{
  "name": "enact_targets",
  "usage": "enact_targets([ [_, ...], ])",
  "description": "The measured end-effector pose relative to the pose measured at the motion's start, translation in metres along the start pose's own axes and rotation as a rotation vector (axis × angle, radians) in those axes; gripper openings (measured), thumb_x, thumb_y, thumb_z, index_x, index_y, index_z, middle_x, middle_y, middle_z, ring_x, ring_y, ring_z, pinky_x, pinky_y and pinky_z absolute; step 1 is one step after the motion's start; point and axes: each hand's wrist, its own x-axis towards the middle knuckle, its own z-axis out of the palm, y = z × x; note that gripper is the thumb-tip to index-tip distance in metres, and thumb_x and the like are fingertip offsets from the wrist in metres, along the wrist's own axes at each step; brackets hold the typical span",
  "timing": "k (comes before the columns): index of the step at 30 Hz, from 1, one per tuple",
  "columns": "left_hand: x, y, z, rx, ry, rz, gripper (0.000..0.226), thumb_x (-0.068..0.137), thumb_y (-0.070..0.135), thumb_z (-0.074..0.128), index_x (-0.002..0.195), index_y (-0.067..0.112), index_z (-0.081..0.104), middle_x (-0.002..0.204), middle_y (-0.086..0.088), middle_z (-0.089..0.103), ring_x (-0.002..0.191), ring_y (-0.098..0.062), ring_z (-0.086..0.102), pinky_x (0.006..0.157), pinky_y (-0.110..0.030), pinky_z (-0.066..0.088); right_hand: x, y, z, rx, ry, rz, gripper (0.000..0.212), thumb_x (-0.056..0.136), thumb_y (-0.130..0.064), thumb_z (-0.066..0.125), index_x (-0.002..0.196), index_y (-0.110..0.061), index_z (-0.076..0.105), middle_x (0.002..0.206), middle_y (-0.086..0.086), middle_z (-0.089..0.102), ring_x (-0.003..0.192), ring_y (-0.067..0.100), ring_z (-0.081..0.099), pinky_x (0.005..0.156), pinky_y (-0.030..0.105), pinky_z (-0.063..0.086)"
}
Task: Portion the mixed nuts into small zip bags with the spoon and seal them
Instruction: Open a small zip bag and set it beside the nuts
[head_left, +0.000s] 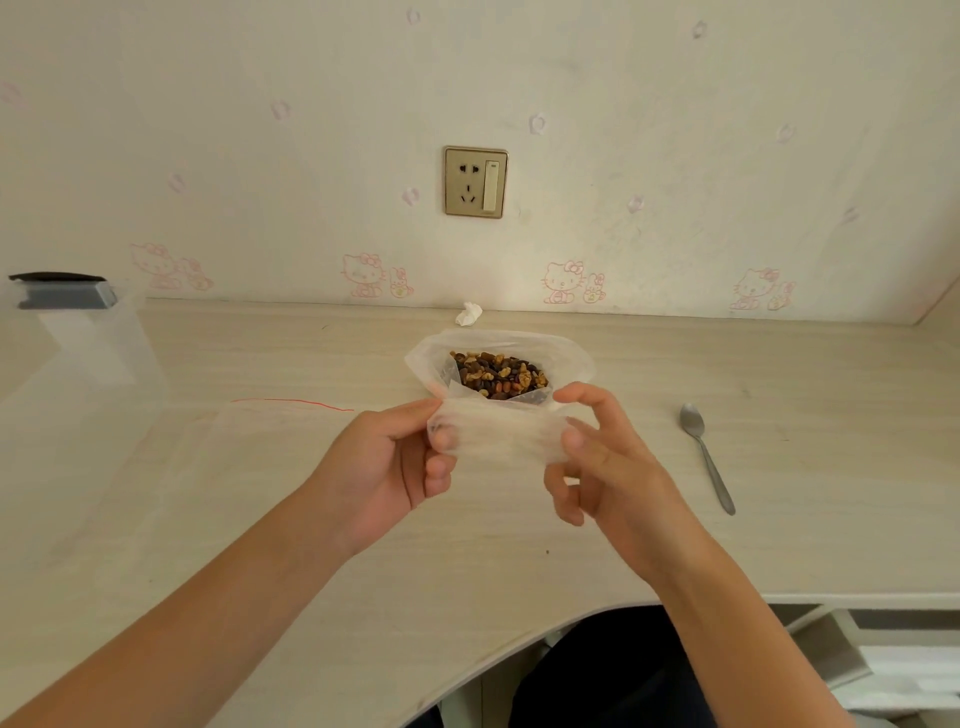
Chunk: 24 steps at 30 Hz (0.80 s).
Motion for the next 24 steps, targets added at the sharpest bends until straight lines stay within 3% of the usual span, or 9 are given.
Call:
enact_targets([
  [2, 0.0, -0.003, 0.004, -0.047, 0.062, -0.003, 0.024, 0.104, 0.019, 0.05, 0.08, 0.014, 0.051, 0.069, -0.002, 0.052, 0.049, -0.013, 0.046, 0.045, -0.024, 0.042, -0.003, -0.008, -0.004, -0.242, 0.051, -0.029, 0.037, 0.087, -0.041, 0.077, 0.119, -0.026, 0.065, 0.134, -0.017, 0.064, 0.106, 0.016, 0.067, 0.08, 0.026, 0.055],
  [3, 0.001, -0.004, 0.005, -0.064, 0.088, -0.004, 0.024, 0.105, 0.018, 0.049, 0.081, 0.014, 0.05, 0.069, -0.002, 0.052, 0.049, -0.013, 0.047, 0.045, -0.024, 0.043, -0.004, -0.011, -0.005, -0.344, 0.07, -0.029, 0.029, 0.088, -0.041, 0.075, 0.113, -0.026, 0.071, 0.144, -0.024, 0.057, 0.125, 0.008, 0.061, 0.091, 0.023, 0.051],
  [6, 0.001, -0.01, 0.011, -0.08, 0.118, -0.015, 0.023, 0.106, 0.016, 0.046, 0.085, 0.01, 0.052, 0.068, -0.003, 0.051, 0.048, -0.013, 0.047, 0.045, -0.024, 0.044, -0.008, -0.014, -0.001, -0.432, -0.014, -0.016, 0.021, 0.092, -0.04, 0.071, 0.104, -0.026, 0.081, 0.146, -0.025, 0.056, 0.143, -0.002, 0.043, 0.106, 0.032, 0.04],
  [10, 0.0, -0.017, 0.016, -0.081, 0.125, -0.016, 0.025, 0.106, 0.015, 0.047, 0.085, 0.007, 0.058, 0.067, -0.002, 0.049, 0.049, -0.013, 0.047, 0.045, -0.024, 0.044, -0.008, -0.014, 0.011, -0.609, -0.07, -0.051, 0.029, 0.093, -0.059, 0.063, 0.111, -0.041, 0.078, 0.145, -0.032, 0.054, 0.143, -0.007, 0.039, 0.115, 0.039, 0.033],
  [14, -0.002, -0.021, 0.017, -0.112, 0.104, -0.045, 0.026, 0.104, 0.017, 0.048, 0.082, 0.009, 0.058, 0.067, -0.002, 0.047, 0.049, -0.013, 0.046, 0.045, -0.024, 0.043, -0.003, -0.014, 0.015, -0.717, -0.025, -0.049, 0.022, 0.098, -0.057, 0.06, 0.112, -0.05, 0.075, 0.131, -0.027, 0.064, 0.13, -0.005, 0.053, 0.105, 0.031, 0.04],
  [18, -0.001, -0.024, 0.019, -0.097, 0.079, -0.055, 0.023, 0.106, 0.014, 0.046, 0.085, 0.007, 0.055, 0.066, -0.003, 0.046, 0.049, -0.013, 0.046, 0.045, -0.025, 0.043, 0.0, -0.01, 0.02, -0.757, -0.114, 0.013, 0.021, 0.1, -0.051, 0.06, 0.097, -0.043, 0.078, 0.107, -0.018, 0.07, 0.104, 0.003, 0.064, 0.09, 0.033, 0.046],
  [21, -0.002, -0.025, 0.021, -0.106, 0.069, -0.044, 0.024, 0.107, 0.014, 0.044, 0.093, 0.004, 0.061, 0.066, -0.003, 0.046, 0.048, -0.014, 0.046, 0.045, -0.025, 0.043, 0.003, -0.012, 0.022, -0.789, -0.09, 0.002, 0.027, 0.107, -0.047, 0.049, 0.119, -0.043, 0.072, 0.116, -0.023, 0.072, 0.11, 0.002, 0.065, 0.095, 0.032, 0.05],
  [24, -0.004, -0.029, 0.024, -0.115, 0.053, -0.053, 0.025, 0.106, 0.015, 0.046, 0.099, 0.002, 0.066, 0.067, -0.004, 0.048, 0.049, -0.014, 0.047, 0.045, -0.025, 0.042, 0.008, -0.009, 0.025, -0.913, 0.041, -0.011, 0.029, 0.109, -0.048, 0.042, 0.117, -0.04, 0.068, 0.104, -0.02, 0.072, 0.096, 0.004, 0.065, 0.088, 0.037, 0.052],
])
